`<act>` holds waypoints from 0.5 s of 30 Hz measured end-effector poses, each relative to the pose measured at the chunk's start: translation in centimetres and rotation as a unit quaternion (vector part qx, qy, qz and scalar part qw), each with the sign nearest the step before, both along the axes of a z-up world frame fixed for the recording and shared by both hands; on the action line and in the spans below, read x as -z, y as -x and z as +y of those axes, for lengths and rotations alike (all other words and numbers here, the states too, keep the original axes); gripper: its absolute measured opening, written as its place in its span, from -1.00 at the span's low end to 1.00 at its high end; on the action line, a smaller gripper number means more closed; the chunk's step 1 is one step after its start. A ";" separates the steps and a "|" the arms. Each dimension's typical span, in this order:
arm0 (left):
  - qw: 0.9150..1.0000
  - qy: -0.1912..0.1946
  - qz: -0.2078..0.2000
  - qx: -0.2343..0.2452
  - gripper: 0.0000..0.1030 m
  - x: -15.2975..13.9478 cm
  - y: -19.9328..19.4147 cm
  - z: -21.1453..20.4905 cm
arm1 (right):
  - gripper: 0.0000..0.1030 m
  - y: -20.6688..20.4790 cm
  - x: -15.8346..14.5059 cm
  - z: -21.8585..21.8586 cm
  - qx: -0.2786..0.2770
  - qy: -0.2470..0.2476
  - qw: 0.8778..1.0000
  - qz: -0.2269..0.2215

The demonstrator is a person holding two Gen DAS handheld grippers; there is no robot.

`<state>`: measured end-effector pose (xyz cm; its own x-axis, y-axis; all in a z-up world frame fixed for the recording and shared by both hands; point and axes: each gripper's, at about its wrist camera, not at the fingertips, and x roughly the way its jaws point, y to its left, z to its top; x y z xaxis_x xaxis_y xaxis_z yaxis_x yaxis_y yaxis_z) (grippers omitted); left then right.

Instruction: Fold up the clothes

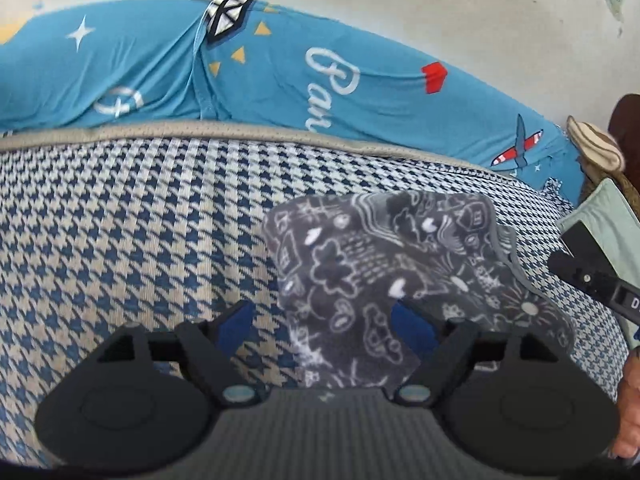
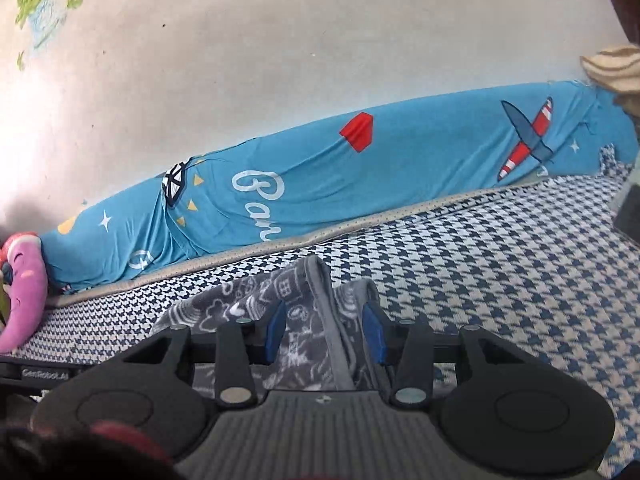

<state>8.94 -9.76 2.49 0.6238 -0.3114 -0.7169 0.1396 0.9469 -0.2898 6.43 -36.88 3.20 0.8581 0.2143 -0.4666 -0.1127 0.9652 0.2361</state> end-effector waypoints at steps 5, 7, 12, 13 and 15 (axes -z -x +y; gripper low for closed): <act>1.000 -0.004 0.002 0.004 0.62 0.5 0.0 -0.2 | -0.16 -2.5 0.0 0.8 -0.010 0.014 1.000 0.007; 1.000 -0.007 0.002 0.003 0.64 0.6 -0.2 -0.3 | -0.16 -3.2 -0.1 1.1 -0.012 0.013 1.000 0.007; 1.000 -0.011 0.004 0.001 0.75 1.0 -0.6 -0.5 | -0.16 -5.2 0.1 1.6 -0.015 0.007 1.000 0.015; 1.000 -0.011 0.006 0.000 0.76 1.0 -0.6 -0.4 | -0.16 -5.5 0.2 1.7 -0.017 0.003 1.000 0.019; 1.000 -0.010 0.008 -0.001 0.78 1.2 -0.7 -0.4 | -0.16 -6.1 0.5 2.0 -0.018 -0.003 1.000 0.024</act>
